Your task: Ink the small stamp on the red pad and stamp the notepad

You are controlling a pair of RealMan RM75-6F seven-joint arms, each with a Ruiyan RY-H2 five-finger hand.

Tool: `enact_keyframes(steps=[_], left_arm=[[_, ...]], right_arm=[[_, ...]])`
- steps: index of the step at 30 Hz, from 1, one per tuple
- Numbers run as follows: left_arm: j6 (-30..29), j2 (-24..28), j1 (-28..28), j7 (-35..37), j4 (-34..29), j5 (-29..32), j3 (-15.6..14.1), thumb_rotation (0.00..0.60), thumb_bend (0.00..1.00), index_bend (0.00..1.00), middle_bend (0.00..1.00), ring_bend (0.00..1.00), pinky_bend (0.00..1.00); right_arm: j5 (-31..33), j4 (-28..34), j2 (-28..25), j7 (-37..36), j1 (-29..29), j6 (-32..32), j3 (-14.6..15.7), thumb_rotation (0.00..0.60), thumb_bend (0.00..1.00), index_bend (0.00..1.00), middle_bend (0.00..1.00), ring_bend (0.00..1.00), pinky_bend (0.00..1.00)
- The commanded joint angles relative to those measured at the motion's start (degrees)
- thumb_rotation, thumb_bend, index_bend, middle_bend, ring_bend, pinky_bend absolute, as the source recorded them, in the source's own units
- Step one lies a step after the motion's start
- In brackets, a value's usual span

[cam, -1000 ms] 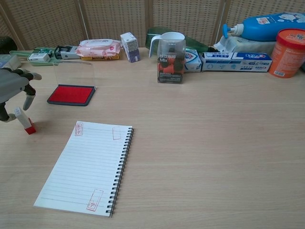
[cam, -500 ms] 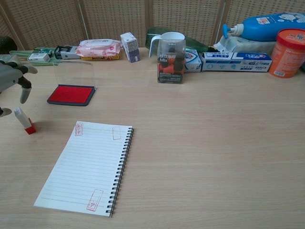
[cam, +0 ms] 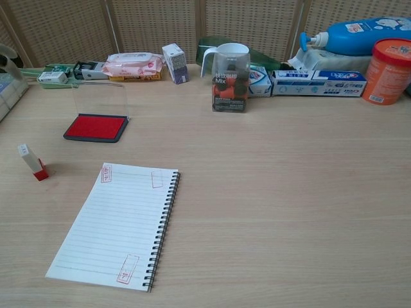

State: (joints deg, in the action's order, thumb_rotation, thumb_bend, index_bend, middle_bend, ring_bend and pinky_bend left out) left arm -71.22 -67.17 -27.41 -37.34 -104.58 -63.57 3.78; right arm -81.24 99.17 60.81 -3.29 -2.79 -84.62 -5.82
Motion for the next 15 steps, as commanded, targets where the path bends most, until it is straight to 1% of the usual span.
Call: enact_keyframes(steps=[1,3,5,8,11,15], left_arm=[[-4.3,6.7,5.4,9.5,-3.9,-7.2,-2.9,0.600,0.13,0.10,0.00,0.00,0.10],[-6.8,8.3,7.9,13.2,-3.8,-10.8,-4.4,0.600,0.10,0.08,0.00,0.00,0.10],[-9.3,8.9,10.1,17.3,-2.7,-14.3,-5.6,0.600,0.07,0.06,0.00,0.00,0.10],[-12.9,8.8,13.2,22.8,-0.9,-17.3,-6.5,0.600,0.04,0.05,0.00,0.00,0.10],[-15.3,8.4,15.9,26.4,0.6,-17.9,-7.0,0.600,0.04,0.05,0.00,0.00,0.10],[-15.9,8.3,18.0,30.7,2.1,-17.8,-7.4,0.600,0.04,0.05,0.00,0.00,0.10]], right_arm=[[-0.3,0.0,0.1,0.3,0.0,-0.2,0.0,0.400,0.00,0.00,0.00,0.00,0.00],[-0.5,-0.2,0.2,0.6,0.1,-0.5,0.0,0.399,0.00,0.00,0.00,0.00,0.00],[-0.7,-0.4,0.3,0.8,0.1,-0.8,0.0,0.400,0.00,0.00,0.00,0.00,0.00],[-0.6,-0.8,0.6,1.3,0.2,-1.2,-0.1,0.400,0.00,0.00,0.00,0.00,0.00],[-0.2,-1.4,1.1,2.8,0.3,-2.0,-0.6,0.399,0.00,0.00,0.00,0.00,0.00],[0.1,-1.8,1.7,4.7,0.6,-3.4,-1.1,0.401,0.00,0.00,0.00,0.00,0.00]])
